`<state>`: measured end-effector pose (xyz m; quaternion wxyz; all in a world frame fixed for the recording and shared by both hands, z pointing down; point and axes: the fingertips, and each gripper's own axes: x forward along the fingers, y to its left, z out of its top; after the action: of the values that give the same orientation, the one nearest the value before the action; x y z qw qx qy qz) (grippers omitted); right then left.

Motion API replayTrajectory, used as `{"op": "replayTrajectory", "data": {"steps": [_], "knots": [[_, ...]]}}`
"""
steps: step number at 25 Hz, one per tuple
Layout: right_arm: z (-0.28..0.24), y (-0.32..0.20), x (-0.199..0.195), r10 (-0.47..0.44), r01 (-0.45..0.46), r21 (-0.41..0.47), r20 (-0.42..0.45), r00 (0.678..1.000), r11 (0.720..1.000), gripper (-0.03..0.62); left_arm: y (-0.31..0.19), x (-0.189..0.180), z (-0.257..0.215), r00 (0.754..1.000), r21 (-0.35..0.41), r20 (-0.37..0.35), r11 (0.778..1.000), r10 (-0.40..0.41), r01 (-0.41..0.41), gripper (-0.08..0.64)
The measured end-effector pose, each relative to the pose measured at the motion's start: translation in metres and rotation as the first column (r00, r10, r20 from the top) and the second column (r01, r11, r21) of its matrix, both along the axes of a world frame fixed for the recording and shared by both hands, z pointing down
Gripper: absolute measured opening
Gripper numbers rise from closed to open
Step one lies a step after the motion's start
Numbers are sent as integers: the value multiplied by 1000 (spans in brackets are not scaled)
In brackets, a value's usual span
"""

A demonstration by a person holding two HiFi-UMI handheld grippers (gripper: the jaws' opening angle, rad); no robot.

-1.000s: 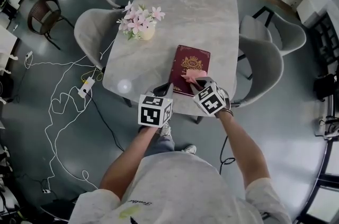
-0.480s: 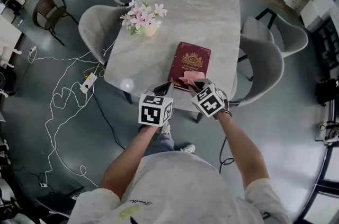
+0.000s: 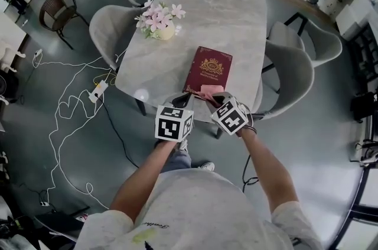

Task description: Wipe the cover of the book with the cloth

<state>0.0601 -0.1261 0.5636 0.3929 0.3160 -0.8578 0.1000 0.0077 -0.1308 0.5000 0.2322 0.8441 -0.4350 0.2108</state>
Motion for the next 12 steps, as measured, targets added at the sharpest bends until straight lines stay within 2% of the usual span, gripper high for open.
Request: {"op": "replayTrajectory", "data": {"steps": [12], "knots": [[-54,-22,13,12,-13,93,14,1000,996,18,-20,12,-2,999,3,-8,999,38,-38,6]]}}
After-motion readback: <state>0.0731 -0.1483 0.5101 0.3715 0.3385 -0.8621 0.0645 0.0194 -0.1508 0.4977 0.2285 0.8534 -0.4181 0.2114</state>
